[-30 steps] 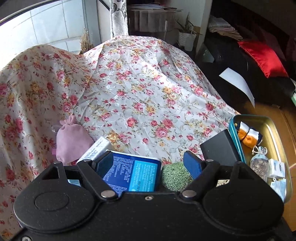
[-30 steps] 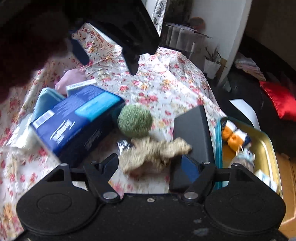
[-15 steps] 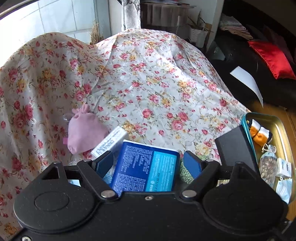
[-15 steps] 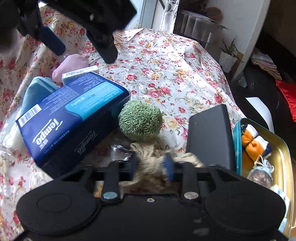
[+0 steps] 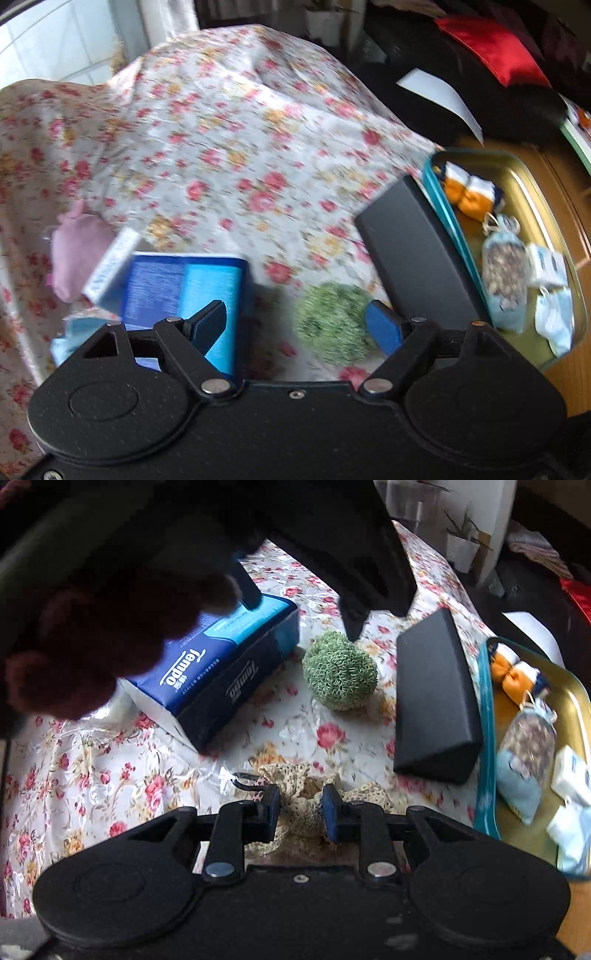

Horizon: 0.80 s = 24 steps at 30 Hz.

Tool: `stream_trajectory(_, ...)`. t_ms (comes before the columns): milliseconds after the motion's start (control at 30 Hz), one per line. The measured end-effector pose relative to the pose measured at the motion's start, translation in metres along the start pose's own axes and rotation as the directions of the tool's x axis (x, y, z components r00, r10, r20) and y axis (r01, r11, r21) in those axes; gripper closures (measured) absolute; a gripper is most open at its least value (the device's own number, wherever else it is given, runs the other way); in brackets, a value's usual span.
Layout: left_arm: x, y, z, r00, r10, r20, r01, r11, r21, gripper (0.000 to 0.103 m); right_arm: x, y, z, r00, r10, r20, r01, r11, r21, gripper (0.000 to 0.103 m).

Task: Organize soft objects
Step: 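Close the right tool on the lace doily while the left tool grasps the green ball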

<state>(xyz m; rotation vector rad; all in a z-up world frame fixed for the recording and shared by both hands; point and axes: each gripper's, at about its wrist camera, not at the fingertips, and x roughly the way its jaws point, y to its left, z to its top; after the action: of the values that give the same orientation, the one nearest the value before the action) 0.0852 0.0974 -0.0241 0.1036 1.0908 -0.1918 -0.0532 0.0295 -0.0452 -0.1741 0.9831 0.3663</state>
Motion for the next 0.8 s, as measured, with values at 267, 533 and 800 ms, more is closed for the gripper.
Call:
stream_trajectory(267,0.018,-0.022,-0.003,0.999,0.021,-0.034,-0.019,0.998,0.053,0.021,-0.006,-0.011,-0.005,1.000,-0.015,0.011,0.015,0.997,0.081,0.060)
stream_trajectory(533,0.038,-0.021,0.000,0.996,0.018,-0.082,-0.017,1.000,0.012,0.021,-0.009,-0.022,-0.008,0.999,-0.015,0.040,0.010,0.993,0.118,0.038)
stream_trajectory(800,0.058,-0.024,-0.001,0.993,0.023,-0.119,-0.024,1.000,-0.009,0.021,-0.010,-0.022,-0.012,0.998,0.007,0.057,-0.013,0.994,0.106,0.012)
